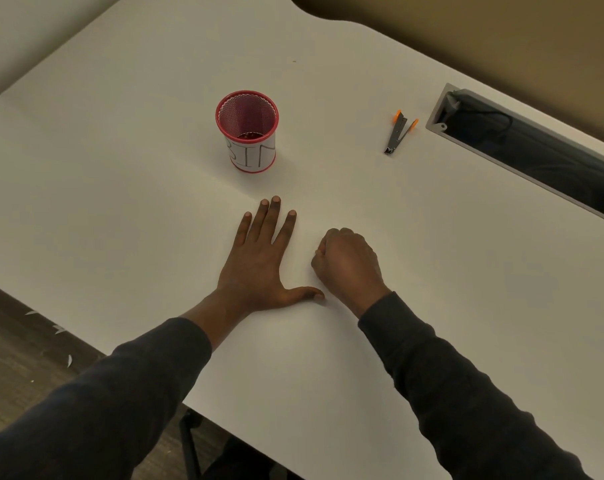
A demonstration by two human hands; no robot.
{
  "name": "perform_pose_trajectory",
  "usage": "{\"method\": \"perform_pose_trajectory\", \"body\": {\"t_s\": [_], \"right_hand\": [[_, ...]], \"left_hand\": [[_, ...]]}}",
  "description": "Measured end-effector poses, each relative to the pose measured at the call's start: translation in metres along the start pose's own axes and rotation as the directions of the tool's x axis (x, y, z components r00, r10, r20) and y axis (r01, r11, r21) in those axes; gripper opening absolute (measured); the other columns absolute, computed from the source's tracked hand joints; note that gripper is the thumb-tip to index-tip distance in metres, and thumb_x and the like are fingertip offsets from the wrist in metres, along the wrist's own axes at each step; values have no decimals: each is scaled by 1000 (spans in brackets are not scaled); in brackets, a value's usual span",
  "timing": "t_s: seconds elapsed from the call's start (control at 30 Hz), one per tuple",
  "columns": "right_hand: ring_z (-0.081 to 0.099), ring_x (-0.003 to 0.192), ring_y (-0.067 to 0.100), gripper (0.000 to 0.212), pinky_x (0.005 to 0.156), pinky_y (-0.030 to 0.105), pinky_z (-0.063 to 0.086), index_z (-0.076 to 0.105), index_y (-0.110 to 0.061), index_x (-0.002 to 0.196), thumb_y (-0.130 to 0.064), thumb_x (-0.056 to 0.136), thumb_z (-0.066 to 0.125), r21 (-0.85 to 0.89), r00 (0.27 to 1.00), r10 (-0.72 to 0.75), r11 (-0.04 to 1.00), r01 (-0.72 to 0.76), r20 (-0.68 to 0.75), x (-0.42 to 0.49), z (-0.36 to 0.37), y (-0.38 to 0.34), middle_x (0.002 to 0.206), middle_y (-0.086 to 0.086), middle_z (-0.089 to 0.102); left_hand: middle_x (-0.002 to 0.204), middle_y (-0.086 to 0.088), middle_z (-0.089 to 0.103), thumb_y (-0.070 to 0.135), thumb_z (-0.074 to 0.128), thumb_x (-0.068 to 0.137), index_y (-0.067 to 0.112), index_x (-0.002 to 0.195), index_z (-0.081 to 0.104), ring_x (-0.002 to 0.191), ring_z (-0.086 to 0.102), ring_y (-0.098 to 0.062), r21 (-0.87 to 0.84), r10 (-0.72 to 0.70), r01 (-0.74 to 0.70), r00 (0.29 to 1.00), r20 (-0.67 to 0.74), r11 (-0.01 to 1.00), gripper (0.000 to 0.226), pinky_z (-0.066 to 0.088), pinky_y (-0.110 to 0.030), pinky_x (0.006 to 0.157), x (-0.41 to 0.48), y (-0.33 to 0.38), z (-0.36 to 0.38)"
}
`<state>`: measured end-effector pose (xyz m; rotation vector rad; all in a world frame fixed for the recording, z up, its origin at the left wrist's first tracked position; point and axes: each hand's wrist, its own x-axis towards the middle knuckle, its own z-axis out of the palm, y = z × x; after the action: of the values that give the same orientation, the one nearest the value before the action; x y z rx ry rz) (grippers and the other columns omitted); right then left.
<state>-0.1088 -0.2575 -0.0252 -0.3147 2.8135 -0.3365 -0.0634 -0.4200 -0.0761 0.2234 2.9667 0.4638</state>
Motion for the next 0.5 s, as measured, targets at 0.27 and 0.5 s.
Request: {"method": "perform_pose_trajectory", "body": {"t_s": [0.27, 0.5], "right_hand": [[64, 75, 11, 14, 64, 25, 53, 71, -8, 92, -17, 94, 60, 803, 962, 144, 530, -272, 231, 0, -26, 45, 88, 2, 73], [62, 77, 16, 11, 67, 26, 54, 68, -5, 92, -5, 95, 57, 924, 941, 96, 185, -336, 323, -3, -23, 58, 85, 8, 69]], "left_hand": [[173, -13, -17, 109, 25, 61, 16, 166, -5, 160, -18, -30, 15, -4, 4, 1000, 4, 1000, 143, 3, -55, 131, 0, 1, -2], [173, -12, -19, 109, 25, 61, 18, 166, -6, 160, -19, -29, 12, -9, 9, 1000, 16, 1000, 142, 3, -55, 130, 0, 1, -3]]}}
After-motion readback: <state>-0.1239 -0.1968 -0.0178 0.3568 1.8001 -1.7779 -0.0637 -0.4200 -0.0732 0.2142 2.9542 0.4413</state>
